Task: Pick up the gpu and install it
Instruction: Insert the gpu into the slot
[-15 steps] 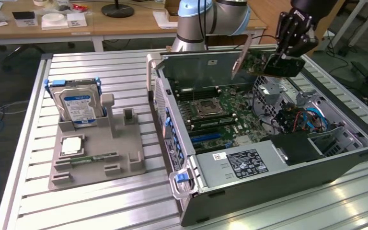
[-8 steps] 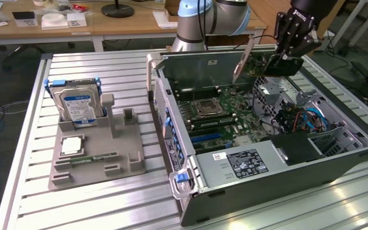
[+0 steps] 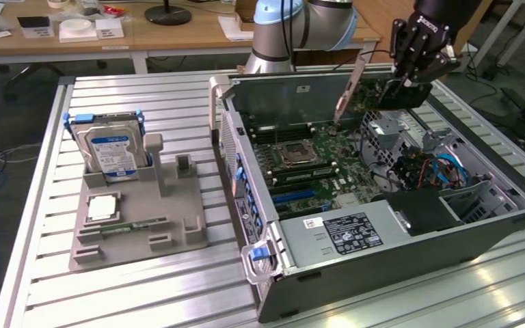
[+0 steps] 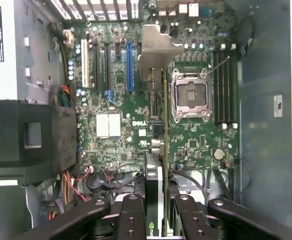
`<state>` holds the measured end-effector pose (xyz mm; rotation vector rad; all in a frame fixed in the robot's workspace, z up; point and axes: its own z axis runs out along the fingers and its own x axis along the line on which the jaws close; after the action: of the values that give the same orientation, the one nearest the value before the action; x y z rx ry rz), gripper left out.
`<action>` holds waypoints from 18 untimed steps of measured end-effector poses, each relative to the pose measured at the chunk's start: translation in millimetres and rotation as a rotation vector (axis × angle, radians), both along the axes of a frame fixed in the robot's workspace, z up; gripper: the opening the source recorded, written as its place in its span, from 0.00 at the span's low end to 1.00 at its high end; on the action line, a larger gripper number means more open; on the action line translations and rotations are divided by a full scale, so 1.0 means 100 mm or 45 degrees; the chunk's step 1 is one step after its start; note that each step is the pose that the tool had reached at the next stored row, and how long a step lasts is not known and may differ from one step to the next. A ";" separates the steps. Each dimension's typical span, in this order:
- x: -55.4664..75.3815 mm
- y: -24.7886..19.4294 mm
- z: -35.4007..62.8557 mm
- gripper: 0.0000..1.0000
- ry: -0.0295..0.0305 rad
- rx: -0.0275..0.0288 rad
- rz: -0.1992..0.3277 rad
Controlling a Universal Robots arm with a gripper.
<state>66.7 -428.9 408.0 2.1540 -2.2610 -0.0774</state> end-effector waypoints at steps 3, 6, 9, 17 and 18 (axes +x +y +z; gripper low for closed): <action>-0.01 0.000 -0.012 0.27 -0.0210 0.0000 0.011; -0.02 0.000 -0.017 0.27 -0.0275 -0.0001 0.014; -0.02 0.000 -0.017 0.27 -0.0275 -0.0001 0.014; -0.04 0.000 -0.025 0.27 -0.0387 0.0056 0.003; -0.05 0.000 -0.031 0.27 -0.0434 0.0060 0.000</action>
<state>62.0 -428.9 404.9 2.1745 -2.2809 -0.0464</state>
